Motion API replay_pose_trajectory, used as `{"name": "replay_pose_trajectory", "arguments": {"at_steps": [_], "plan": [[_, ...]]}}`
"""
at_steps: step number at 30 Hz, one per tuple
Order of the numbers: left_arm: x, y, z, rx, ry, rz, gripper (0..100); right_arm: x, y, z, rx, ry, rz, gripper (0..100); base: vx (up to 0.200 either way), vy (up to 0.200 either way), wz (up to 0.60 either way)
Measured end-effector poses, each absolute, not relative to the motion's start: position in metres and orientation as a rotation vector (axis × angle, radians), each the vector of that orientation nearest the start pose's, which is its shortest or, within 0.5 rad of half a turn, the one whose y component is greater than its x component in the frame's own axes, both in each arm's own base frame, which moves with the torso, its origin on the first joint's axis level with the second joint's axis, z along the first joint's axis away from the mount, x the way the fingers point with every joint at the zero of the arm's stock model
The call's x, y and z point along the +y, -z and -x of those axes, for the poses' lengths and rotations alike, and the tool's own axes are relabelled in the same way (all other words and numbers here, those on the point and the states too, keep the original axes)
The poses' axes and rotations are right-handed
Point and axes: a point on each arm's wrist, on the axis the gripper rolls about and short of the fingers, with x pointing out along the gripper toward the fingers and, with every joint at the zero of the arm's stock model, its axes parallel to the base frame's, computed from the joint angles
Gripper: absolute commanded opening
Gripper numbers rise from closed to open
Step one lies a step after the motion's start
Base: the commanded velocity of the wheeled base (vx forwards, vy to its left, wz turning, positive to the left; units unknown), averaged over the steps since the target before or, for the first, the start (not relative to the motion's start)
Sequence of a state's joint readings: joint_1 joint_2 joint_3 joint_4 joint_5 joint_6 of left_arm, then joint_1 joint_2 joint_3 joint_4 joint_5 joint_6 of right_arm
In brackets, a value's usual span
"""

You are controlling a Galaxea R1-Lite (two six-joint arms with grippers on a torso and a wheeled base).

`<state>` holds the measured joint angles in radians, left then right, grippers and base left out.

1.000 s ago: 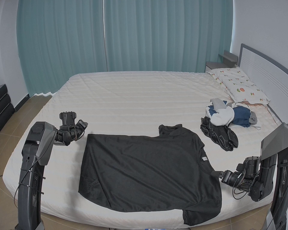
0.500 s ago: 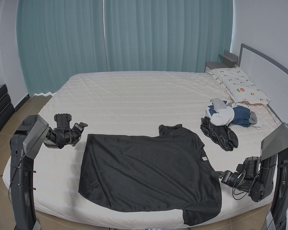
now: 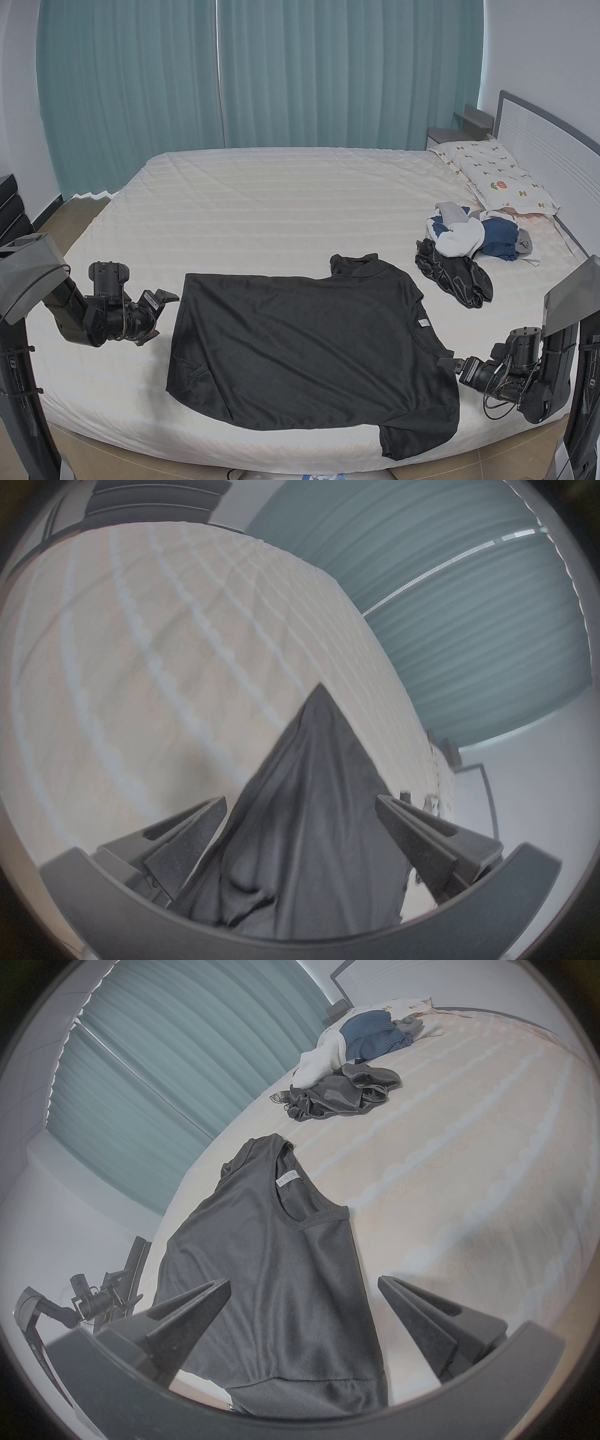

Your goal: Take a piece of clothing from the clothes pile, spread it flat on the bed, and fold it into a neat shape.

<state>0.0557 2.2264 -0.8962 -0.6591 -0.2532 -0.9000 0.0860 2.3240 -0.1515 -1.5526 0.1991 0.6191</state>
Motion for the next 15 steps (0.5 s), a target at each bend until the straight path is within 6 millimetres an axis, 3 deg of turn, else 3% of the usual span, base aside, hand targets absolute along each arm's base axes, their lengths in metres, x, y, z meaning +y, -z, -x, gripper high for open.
{"name": "replay_pose_trajectory", "arguments": {"at_steps": [6,15], "plan": [[-0.016,-0.024,-0.345,0.776,-0.033,0.834,100,0.029,0.026,-0.248,0.696,-0.085,-0.627,100,0.000,0.000,0.00],[-0.035,-0.015,-0.339,0.788,0.041,0.497,100,0.030,0.025,-0.247,0.697,-0.090,-0.624,100,0.000,0.000,0.00]]}}
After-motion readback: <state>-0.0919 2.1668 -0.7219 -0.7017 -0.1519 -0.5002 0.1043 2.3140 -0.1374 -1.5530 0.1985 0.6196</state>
